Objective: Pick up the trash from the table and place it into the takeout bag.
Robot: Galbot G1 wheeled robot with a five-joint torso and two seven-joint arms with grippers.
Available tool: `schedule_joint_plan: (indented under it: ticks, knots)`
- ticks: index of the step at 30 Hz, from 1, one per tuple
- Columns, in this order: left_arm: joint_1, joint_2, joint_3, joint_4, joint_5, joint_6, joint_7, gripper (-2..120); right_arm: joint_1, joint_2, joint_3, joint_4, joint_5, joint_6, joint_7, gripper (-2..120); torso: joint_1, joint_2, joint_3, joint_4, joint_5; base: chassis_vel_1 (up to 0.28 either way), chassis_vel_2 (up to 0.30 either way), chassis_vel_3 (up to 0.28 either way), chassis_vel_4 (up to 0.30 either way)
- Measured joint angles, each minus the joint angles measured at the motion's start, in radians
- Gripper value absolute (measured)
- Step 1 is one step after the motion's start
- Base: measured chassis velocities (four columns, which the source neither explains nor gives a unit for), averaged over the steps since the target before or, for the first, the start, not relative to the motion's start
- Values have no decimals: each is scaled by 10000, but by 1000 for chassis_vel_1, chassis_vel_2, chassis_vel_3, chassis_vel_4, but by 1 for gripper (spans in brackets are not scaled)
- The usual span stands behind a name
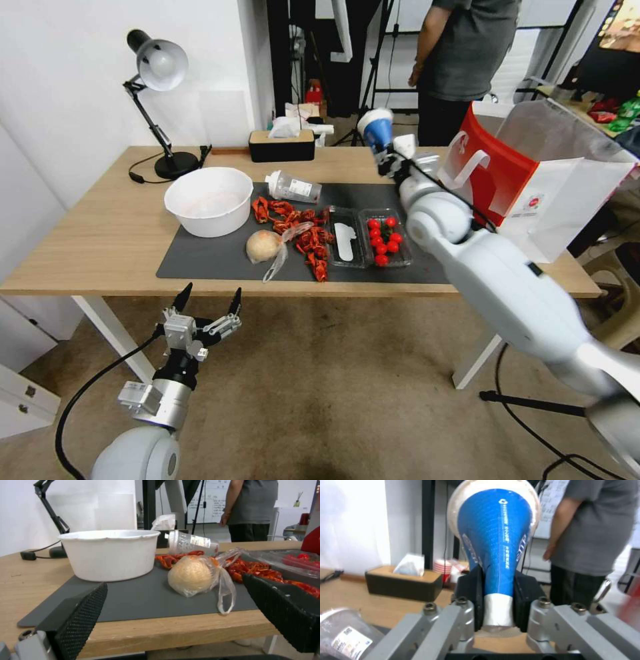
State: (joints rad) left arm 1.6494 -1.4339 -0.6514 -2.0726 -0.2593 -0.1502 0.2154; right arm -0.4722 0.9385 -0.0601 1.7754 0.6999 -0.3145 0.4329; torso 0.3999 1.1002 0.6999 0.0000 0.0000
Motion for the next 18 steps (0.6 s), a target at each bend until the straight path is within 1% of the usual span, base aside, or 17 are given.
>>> schedule_joint_plan:
  ticks: [1,3,4,6,7,9,14,16,17,18]
  knots:
    - [0,0,0,0,0,0,0,100,0,0,0,0,0,0,0,14,0,0,0,0,0,0,0,0,0]
    - [7,3,8,0,5,0,0,100,-694,-561,631,874,22,5,79,8,0,0,0,-3,-1,0,0,0,0]
    - [7,3,8,0,5,0,0,100,-694,-561,631,874,22,5,79,8,0,0,0,-3,-1,0,0,0,0]
    - [-8,20,7,0,5,2,0,100,-1358,-1016,1175,1555,45,73,128,7,0,0,0,1,0,0,0,0,0]
    - [-8,20,7,0,5,2,0,100,-1358,-1016,1175,1555,45,73,128,7,0,0,0,1,0,0,0,0,0]
    - [-44,52,7,1,0,20,0,100,-1897,-1258,1560,1986,53,156,168,7,0,0,0,-1,2,0,0,0,0]
    - [-64,68,17,18,-3,35,0,100,-2290,-1349,1991,2279,9,221,302,7,-1,0,0,-1,1,0,0,0,0]
    - [-71,70,36,58,-5,44,0,100,-2528,-1352,2480,2477,-165,252,618,7,0,0,0,0,2,0,0,0,0]
    - [-71,70,36,58,-5,44,0,100,-2528,-1352,2480,2477,-165,252,618,7,0,0,0,0,2,0,0,0,0]
    - [-80,72,56,99,-5,45,0,100,-2546,-1358,2921,2495,-274,262,900,7,0,0,0,0,0,0,0,0,0]
